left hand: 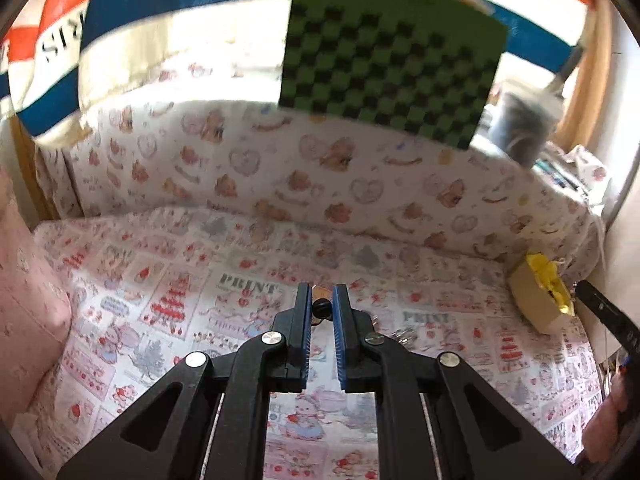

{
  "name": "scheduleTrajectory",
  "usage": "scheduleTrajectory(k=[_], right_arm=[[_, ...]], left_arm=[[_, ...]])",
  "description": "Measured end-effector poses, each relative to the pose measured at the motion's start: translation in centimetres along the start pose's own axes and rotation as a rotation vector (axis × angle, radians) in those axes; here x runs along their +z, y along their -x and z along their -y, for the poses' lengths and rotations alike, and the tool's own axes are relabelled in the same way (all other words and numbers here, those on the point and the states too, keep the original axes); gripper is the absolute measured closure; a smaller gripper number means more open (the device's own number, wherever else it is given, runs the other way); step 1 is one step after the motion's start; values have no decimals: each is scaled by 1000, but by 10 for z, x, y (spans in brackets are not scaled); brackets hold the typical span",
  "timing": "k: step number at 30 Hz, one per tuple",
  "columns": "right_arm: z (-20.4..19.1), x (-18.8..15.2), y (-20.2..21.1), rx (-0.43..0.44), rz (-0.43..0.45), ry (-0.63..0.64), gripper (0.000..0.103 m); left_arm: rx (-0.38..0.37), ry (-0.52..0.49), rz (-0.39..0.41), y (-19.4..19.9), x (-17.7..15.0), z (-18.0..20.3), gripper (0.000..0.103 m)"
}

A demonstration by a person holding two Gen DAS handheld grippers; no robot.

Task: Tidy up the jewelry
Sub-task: 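Carry pendant and earring to the gold box and open both tools inside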

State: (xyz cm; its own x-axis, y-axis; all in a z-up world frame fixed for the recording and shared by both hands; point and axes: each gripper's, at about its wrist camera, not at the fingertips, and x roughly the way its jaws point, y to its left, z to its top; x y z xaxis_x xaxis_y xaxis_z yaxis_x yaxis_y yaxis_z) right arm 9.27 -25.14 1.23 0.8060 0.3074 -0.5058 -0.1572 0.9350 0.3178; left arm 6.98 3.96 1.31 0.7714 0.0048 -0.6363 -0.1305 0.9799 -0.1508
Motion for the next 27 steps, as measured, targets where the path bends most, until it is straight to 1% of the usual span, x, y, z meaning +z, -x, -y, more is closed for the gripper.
scheduleTrajectory(k=[2,4,6,7,9,11,14,16,18,21,23,25,27], right_arm=[[5,6,10,27,23,-29,95],[7,10,21,42,49,-41,95],[9,15,32,42,77,-51,95],[9,20,36,42,80,-61,95],[8,30,46,75,83,-72,95],[3,45,57,97,103,-46,95],[5,58,68,70,154,-15,95],[19,62,72,64,192,-37,95],[35,62,67,55,196,-59,95],[50,63,57,-15,172,-49,95],[60,64,52,-33,164,-62,95],[74,64,44,-23,136,-104,95],[88,62,36,-14,120,-143,95]], left_arm=[[5,-10,47,10,0,4,94],[37,-33,96,17,0,9,94],[53,-50,106,23,5,14,94],[40,-46,103,27,10,17,94],[-8,-52,102,39,22,24,94],[-44,-78,135,57,37,39,94],[-76,-101,187,76,55,61,94],[-98,-102,205,80,62,75,94],[-147,-95,186,77,68,88,94],[-292,-79,81,52,78,121,94],[-306,-80,46,36,79,146,94],[-314,-123,13,17,77,176,94],[-328,-145,-20,3,73,196,94]])
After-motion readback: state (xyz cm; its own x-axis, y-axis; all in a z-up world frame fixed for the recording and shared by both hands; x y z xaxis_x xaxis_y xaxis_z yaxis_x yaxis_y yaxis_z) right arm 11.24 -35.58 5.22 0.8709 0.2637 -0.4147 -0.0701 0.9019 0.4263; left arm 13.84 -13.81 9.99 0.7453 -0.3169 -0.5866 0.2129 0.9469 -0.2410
